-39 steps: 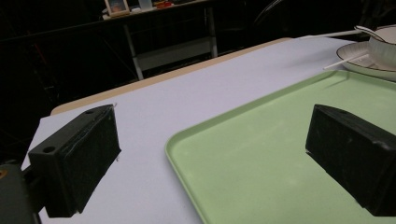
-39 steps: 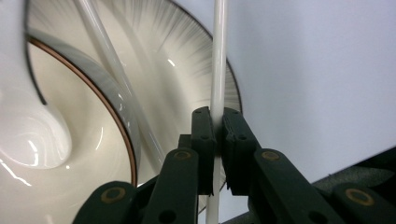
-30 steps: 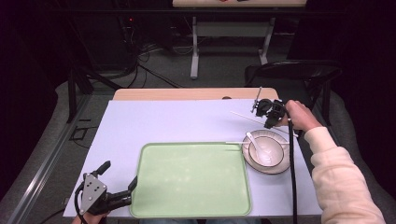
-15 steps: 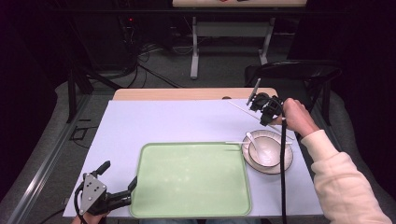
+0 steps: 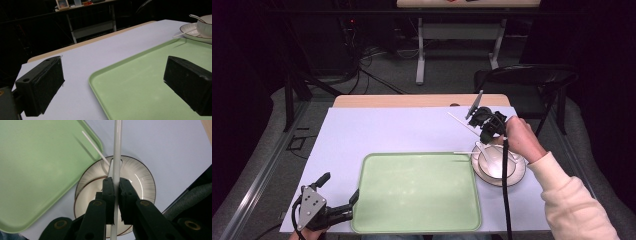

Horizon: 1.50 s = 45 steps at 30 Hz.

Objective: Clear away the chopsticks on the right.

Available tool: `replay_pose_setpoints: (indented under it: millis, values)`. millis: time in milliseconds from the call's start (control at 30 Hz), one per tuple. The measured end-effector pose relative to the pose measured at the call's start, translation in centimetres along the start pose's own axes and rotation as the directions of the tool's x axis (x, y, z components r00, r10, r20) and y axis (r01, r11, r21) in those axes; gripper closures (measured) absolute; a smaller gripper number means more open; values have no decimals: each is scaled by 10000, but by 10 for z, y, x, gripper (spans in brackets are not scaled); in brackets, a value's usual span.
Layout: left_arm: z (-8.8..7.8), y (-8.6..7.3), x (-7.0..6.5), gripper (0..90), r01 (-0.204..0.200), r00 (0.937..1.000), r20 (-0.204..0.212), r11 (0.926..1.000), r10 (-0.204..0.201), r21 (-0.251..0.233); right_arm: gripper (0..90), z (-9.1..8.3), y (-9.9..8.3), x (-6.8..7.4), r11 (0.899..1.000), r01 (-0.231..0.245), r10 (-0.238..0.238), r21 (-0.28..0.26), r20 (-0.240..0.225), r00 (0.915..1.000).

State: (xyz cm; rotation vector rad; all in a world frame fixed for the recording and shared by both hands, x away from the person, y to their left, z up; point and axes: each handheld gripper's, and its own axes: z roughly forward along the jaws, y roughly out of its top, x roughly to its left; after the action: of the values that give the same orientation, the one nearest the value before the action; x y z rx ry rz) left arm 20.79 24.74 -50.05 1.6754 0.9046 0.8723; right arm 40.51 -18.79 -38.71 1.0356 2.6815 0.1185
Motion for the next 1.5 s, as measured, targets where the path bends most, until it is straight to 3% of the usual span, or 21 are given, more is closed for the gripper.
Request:
replay_pose_setpoints:
  millis: [300,667,733,967,1100,1167,1233,1267,1500]
  values:
    - [0,0,0,26,-5,10000,2,10000,5,-9,843,6,-2,33,9995,122,-134,-281,-425,9990]
    - [0,0,0,26,6,10000,-33,10000,-6,-73,842,17,-9,59,9962,-256,171,-827,-1019,9946]
    - [0,0,0,24,51,10000,-61,10000,-51,-73,841,21,-11,65,9965,-261,191,-794,-878,9960]
    - [0,0,0,25,-24,10000,-27,10000,24,-52,841,37,-21,76,9966,-452,367,-685,-1205,9920]
    - [1,0,0,25,-44,10000,-33,10000,43,-39,842,49,-24,83,9958,-645,543,-648,-1482,9875]
    - [1,0,-1,24,-21,10000,-62,10000,20,-62,842,56,-26,85,9920,-988,826,-789,-1870,9789]
    - [1,0,0,26,-55,10000,-20,10000,55,-40,842,62,-26,88,9936,-980,857,-556,-1920,9776]
    - [0,0,0,26,-4,10000,-29,10000,4,-67,842,64,-27,88,9903,-1241,1086,-625,-2085,9720]
    - [1,0,-1,26,-72,10000,-16,10000,72,-37,842,86,-24,95,9896,-1423,1337,-224,-2262,9649]
